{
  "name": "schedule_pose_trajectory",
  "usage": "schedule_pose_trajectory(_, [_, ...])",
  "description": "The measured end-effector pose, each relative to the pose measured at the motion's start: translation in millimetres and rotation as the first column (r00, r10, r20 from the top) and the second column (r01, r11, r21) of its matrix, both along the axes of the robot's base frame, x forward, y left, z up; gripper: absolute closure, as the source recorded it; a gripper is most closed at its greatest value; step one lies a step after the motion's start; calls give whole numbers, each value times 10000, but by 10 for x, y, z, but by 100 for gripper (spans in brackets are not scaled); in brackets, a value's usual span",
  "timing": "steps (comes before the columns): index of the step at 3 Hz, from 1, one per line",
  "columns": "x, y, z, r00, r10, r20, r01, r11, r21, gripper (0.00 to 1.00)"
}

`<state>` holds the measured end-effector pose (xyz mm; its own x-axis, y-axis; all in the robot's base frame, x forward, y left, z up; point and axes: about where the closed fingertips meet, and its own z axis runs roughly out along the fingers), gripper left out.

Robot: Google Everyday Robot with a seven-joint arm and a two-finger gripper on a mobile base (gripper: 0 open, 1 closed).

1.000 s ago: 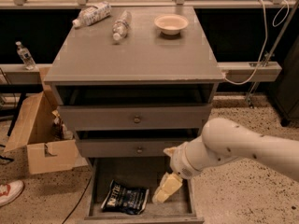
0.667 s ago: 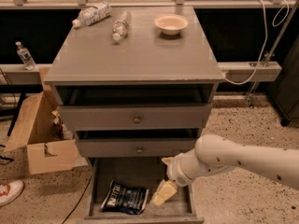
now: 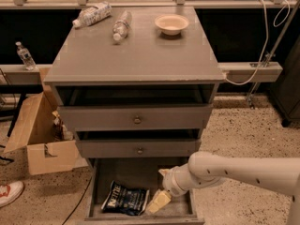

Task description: Pick blue chip bag from bottom drawer and place on counter

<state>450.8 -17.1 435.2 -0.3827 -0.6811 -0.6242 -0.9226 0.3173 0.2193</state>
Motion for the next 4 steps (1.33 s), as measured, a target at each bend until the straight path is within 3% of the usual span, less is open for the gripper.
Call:
schedule_pose_trajectory(1, [28, 21, -111, 9999, -53, -127, 53, 10000, -6, 0])
schedule_pose_trajectory(4, [596, 297, -1509, 9976, 59, 694, -46, 9998, -188, 0])
